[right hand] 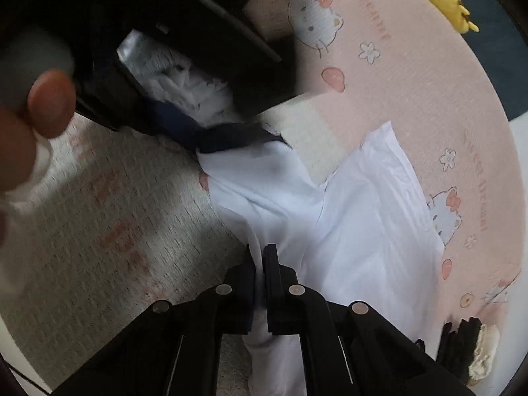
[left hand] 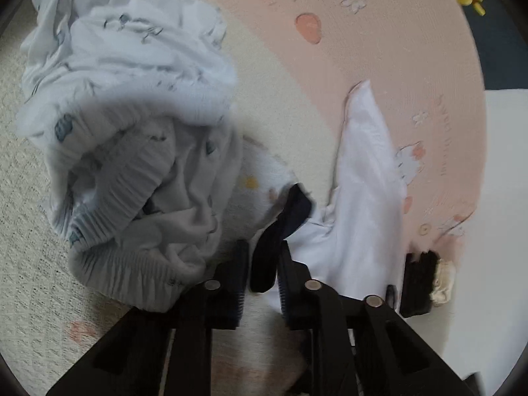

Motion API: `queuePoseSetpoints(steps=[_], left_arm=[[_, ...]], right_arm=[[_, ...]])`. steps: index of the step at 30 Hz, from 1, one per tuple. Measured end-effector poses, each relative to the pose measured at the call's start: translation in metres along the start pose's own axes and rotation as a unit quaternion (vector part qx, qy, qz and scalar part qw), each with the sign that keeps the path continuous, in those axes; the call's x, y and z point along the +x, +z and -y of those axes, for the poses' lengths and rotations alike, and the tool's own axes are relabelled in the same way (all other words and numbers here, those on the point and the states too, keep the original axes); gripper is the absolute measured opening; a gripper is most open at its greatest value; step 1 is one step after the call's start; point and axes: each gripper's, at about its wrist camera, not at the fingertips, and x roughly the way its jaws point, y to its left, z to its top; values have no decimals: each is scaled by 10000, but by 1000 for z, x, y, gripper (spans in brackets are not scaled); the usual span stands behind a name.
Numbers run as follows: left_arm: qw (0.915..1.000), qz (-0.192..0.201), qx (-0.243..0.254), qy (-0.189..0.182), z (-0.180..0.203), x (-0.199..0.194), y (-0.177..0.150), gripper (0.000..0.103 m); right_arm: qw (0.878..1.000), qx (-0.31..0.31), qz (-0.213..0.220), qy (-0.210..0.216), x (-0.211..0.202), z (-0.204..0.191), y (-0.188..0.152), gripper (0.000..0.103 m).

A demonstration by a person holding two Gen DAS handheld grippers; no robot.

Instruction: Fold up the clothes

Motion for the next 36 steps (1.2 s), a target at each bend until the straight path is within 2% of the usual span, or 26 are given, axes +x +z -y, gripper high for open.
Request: queuePoseSetpoints(steps=[3,9,15,17,20,22,23,24,27,31,33,36], left_arm=[[9985,68,-236,-486,-1,-6,1,8],[9933,-68,-329,-1105,19,-13,7,8],[9899,-232,-62,-1396,54,-7,1,8],[9890,-317,-6,-1442,62,-1,-2,8],[9878,-453,97,-1486,75,9,-6,8],[9878,-521,201,-1456,84,13,-10,8],[9878,-552,250,-1437,89,16,-12,8],[9876,-592,298,-1426,93,18,-14,8],[9873,-644,387,-1401,103,23,-20,8],[9866,-780,423,-1372,114,31,-27,8],[9862,-854,453,-1345,120,36,-32,8],[9859,-875,765,-1204,136,41,-43,8]], right_arm=[[9999,164,-26,23,-4,7,1,1],[9984,555,-99,30,-11,28,-1,1],[9930,1107,-296,295,-20,43,-11,1],[9915,1209,-341,342,-21,48,-16,5],[9828,1576,-410,877,-18,65,-24,6],[9758,1812,-445,1139,-17,76,-30,22],[9735,1930,-436,1142,-18,81,-33,37],[9727,2010,-431,1078,-19,86,-37,48],[9695,2231,-423,921,-23,103,-46,49],[9572,2659,-435,1059,-20,125,-59,50],[9512,2861,-469,1058,-26,127,-71,56],[9405,3168,-571,1088,-36,132,-92,57]])
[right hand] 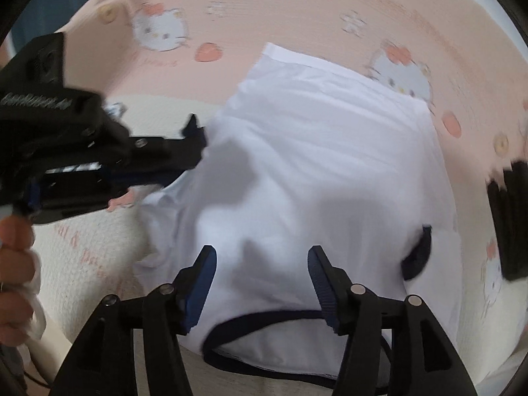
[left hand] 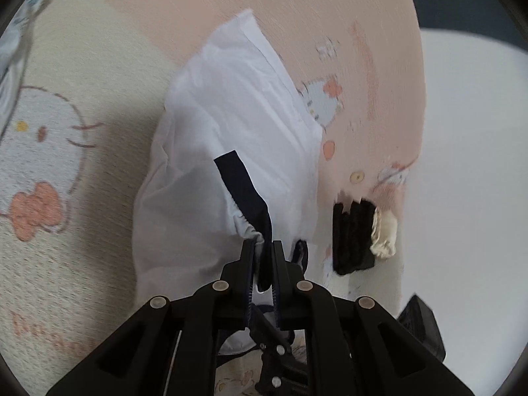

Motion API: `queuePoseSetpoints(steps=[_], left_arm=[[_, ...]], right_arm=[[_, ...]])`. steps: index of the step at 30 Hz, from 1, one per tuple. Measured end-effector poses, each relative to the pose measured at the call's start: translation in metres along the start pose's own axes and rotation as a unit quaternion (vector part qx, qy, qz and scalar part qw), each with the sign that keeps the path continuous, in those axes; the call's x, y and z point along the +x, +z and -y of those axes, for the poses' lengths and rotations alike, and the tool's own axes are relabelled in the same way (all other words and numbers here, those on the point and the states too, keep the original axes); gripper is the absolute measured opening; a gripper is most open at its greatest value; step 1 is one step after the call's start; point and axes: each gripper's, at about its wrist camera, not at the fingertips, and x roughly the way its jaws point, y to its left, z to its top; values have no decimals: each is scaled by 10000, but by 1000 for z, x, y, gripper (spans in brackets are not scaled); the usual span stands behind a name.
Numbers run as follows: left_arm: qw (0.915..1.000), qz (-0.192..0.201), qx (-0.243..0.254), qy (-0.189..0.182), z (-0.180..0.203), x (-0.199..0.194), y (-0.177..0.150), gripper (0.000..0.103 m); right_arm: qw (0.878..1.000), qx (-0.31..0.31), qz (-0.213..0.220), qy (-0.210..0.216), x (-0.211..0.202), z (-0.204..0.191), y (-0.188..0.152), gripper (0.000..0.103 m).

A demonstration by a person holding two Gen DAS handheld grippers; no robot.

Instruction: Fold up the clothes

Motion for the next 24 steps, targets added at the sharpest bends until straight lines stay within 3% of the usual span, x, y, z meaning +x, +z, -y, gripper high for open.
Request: queuePoseSetpoints(steps=[4,6,8,9,10,12,18,24], left_arm=[[9968,243,104,756,15,8,-7,10],[9977,280,-376,482,10,9,-8,23],[9942,371,-996,-173,2,8,-10,76],[9907,441,-1223,-405,0,8,-13,79],[9874,493,-1403,-545,-2,7,-14,79],[9873,484,-1435,-471,0,4,-16,79],[9947,660,-747,239,16,-18,-25,79],[9935,767,-330,780,10,-29,-32,79]], right_arm=[[9993,330,-102,123,18,35,4,57],[9983,500,-145,251,25,47,7,57],[9969,672,-151,381,23,55,4,57],[9964,729,-136,422,23,59,4,57],[9958,783,-107,452,22,63,5,57],[9943,906,-14,556,17,69,5,57],[9823,1527,37,1085,13,88,6,60],[9827,1554,-43,1007,18,82,4,62]])
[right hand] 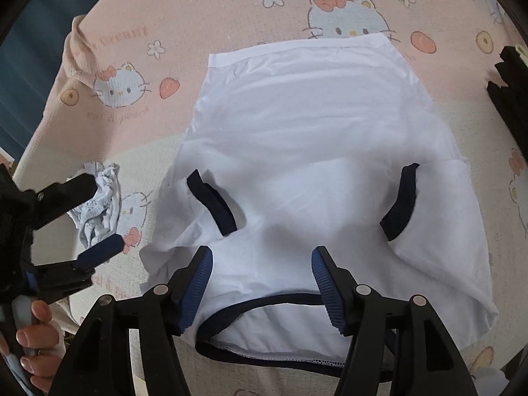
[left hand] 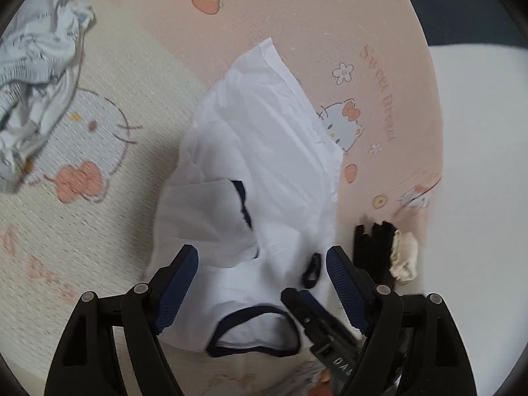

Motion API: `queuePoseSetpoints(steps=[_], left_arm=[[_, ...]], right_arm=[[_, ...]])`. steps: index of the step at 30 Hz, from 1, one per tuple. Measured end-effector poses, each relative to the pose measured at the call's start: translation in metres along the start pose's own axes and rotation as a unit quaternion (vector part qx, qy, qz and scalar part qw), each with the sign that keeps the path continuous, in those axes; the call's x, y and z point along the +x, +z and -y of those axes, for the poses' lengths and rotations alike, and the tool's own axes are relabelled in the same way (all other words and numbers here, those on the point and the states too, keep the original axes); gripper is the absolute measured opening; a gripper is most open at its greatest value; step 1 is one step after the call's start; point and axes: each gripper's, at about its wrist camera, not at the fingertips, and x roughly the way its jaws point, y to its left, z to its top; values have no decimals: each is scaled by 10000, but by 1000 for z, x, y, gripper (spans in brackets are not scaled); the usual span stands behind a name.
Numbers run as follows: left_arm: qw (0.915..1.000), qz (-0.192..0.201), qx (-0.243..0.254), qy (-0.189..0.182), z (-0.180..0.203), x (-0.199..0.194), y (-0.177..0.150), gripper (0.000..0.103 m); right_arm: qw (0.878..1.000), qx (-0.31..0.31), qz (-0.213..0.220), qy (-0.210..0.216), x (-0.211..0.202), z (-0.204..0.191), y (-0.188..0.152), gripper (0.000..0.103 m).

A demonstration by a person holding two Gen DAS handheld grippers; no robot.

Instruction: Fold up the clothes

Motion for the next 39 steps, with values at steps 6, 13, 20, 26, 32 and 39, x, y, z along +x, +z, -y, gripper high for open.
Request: queuePoseSetpoints(steps=[6,13,20,26,32,39], left_arm=[[9993,-10,145,359,-16,6,-2,79],[9956,-69,437,827,-26,12,-6,79],[9768,55,1286,1711,-20,18,-27,79],[9613,-5,1820,2068,-17,28,-42,79],[9562,-66,1994,2141,-21,36,-47,79],[9638,-115,1787,1976,-30,34,-43,66]], right_arm=[[9995,102,-207,207,10,-4,-3,62],[9919,734,-518,900,27,4,2,62],[9625,1746,-750,1934,47,10,3,62],[9495,2066,-932,2168,60,4,9,62],[9451,2239,-1000,2160,72,3,10,62],[9596,1864,-682,1994,75,-3,21,58]])
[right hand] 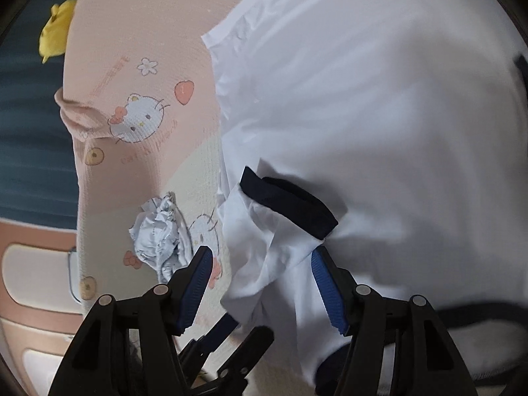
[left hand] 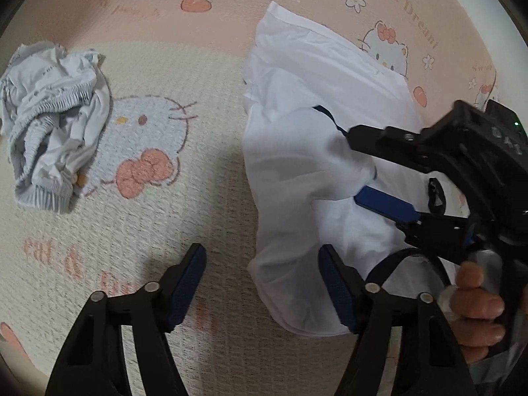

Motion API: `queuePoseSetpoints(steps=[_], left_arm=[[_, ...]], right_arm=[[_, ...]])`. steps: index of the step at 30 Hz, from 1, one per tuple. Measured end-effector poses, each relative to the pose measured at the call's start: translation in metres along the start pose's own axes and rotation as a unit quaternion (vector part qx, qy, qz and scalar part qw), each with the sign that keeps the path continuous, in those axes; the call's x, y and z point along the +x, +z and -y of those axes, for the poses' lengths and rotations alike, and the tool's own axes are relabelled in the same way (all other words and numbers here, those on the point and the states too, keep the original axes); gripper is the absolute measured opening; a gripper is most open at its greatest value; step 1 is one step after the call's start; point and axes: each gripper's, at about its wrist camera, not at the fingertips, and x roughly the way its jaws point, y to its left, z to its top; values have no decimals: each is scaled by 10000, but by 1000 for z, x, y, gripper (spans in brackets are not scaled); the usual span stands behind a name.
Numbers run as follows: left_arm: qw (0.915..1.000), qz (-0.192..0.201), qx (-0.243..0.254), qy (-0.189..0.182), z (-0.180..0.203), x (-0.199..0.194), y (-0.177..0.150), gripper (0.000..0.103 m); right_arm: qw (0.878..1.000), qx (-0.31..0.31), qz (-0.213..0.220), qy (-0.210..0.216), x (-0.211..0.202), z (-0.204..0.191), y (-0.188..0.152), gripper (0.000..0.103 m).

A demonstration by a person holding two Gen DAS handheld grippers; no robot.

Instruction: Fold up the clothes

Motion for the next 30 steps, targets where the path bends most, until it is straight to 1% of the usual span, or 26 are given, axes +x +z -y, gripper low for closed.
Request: queuePoseSetpoints(steps=[1,3,4,5,6,8,10,11,13,16,18,21,23,25,27,28,29,30], left_arm=[[10000,-19,-29,-34,-1,0,0,63],[10000,-12,-40,-34,0,0,-1,54],[10000,-8,-8,-30,2,0,-2,48],[10000,-11,22,-21,4,0,-2,46],[10000,-27,46,11,6,1,-3,44],[9998,-12,110,152,9,2,-7,28],[9994,17,172,293,11,2,-9,22],[9990,5,208,402,11,2,-10,17],[9976,-25,272,637,12,1,-11,12],[9968,24,246,766,12,-4,-15,11],[9956,24,286,895,12,-6,-20,11],[9936,95,549,983,16,-7,-28,11],[9910,216,782,1063,21,-9,-34,11],[9895,289,894,1094,24,-10,-37,11],[9903,353,878,1017,24,-14,-39,11],[9906,384,870,979,24,-15,-39,11],[9911,423,863,922,25,-17,-40,13],[9916,485,864,833,24,-21,-40,15]], right_arm=[[10000,-68,36,-45,1,-1,0,54],[9994,-245,113,-225,2,-4,-1,38],[9989,-348,136,-279,2,-6,-2,33],[9980,-509,73,-357,5,-9,-2,26],[9971,-616,40,-445,6,-10,-3,15],[9944,-777,105,-707,8,-11,-5,7],[9941,-808,213,-685,6,-11,-6,6],[9939,-814,285,-690,4,-11,-6,5],[9911,-907,430,-871,-2,-13,-6,4],[9880,-1037,602,-972,-11,-14,-4,4],[9877,-1011,658,-999,-18,-11,-5,4],[9858,-1028,645,-1165,-19,-7,-5,4],[9871,-962,567,-1151,-17,-2,-6,4],[9884,-891,480,-1129,-15,2,-7,4],[9915,-742,498,-950,-19,7,-10,5],[9942,-580,468,-782,-20,12,-10,6],[9966,-393,423,-592,-22,17,-11,15],[9984,-194,357,-397,-24,22,-12,22]])
